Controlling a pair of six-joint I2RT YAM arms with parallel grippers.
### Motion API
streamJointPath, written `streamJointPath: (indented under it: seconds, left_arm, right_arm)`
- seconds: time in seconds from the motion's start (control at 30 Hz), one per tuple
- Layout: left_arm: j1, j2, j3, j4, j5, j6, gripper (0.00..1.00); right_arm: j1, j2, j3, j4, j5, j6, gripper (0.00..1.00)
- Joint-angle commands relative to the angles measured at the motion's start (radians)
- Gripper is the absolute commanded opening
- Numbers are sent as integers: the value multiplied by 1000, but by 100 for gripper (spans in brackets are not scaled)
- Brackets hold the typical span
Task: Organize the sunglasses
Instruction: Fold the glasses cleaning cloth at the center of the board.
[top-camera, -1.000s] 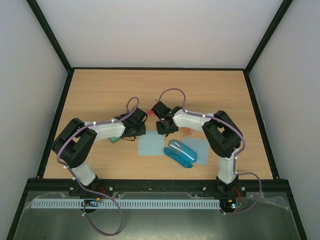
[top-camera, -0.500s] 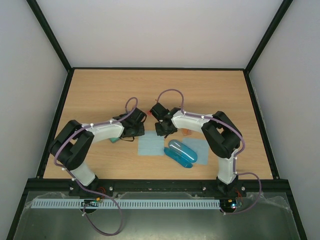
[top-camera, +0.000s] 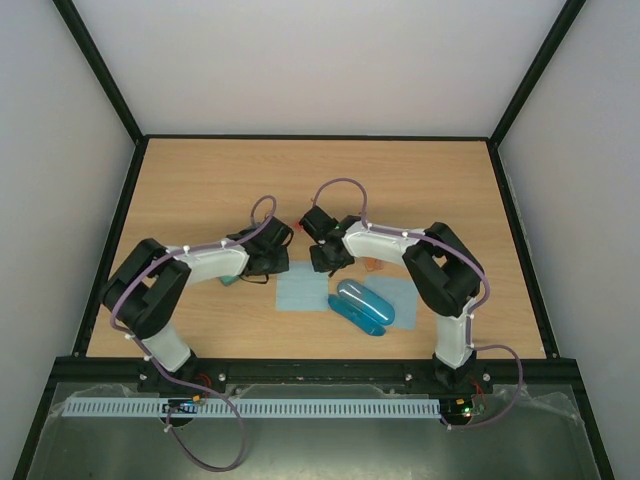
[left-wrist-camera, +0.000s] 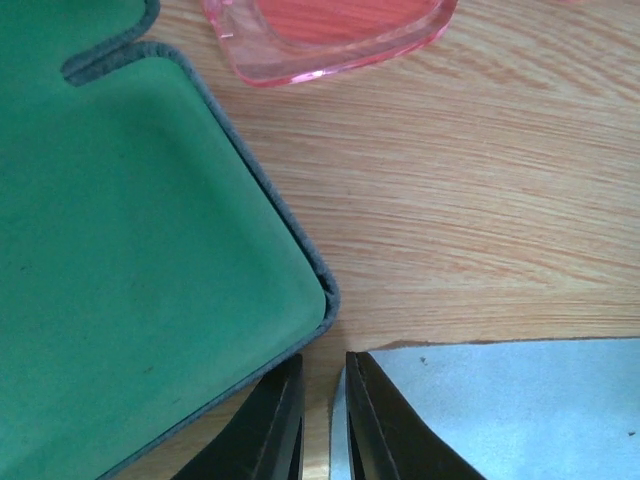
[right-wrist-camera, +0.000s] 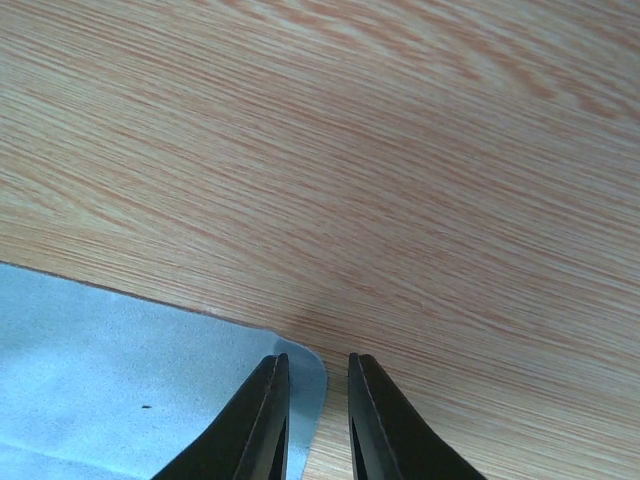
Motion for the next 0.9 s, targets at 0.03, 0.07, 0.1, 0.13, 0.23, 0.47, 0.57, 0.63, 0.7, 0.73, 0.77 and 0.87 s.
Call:
streamJointPath:
  seconds: [0.03, 0.07, 0.1, 0.13, 0.23, 0.47, 0.57, 0.63, 0.7, 0.73, 0.77, 0.87]
  left_arm:
    - [5, 35, -4, 12, -6, 3, 15]
    - [4, 41, -2, 14, -5, 4, 14]
    - [5, 45, -1, 14, -6, 5, 14]
    - [4, 47, -1, 15, -6, 6, 13]
    - [2, 51, -1, 21, 2, 6, 10]
    - [-5, 45, -10, 12, 0, 7, 4]
    - [-5, 40, -13, 14, 1, 6, 2]
    - [-9, 34, -13, 16, 4, 5, 2]
    - [-11, 23, -11, 16, 5, 3, 2]
    - [-12, 14, -10, 14, 6, 3, 2]
    - [-12, 4, -10, 14, 7, 3, 2]
    - [-13, -17, -10, 10, 8, 6, 2]
  right_arm:
    - [8, 36, 20, -54, 19, -5, 17]
    - [8, 37, 19, -54, 21, -6, 17]
    - [8, 38, 19, -53, 23, -6, 17]
    - [8, 40, 19, -54, 25, -6, 17]
    - [8, 46, 20, -54, 23, -9, 13]
    - [9, 48, 18, -55, 21, -11, 5]
    - [11, 48, 17, -53, 19, -11, 2]
    - [13, 47, 18, -53, 18, -11, 1]
    - [14, 41, 18, -52, 19, -11, 1]
    - [14, 40, 19, -53, 20, -11, 1]
    - [14, 40, 20, -54, 21, -12, 1]
    - [14, 37, 23, -57, 22, -12, 1]
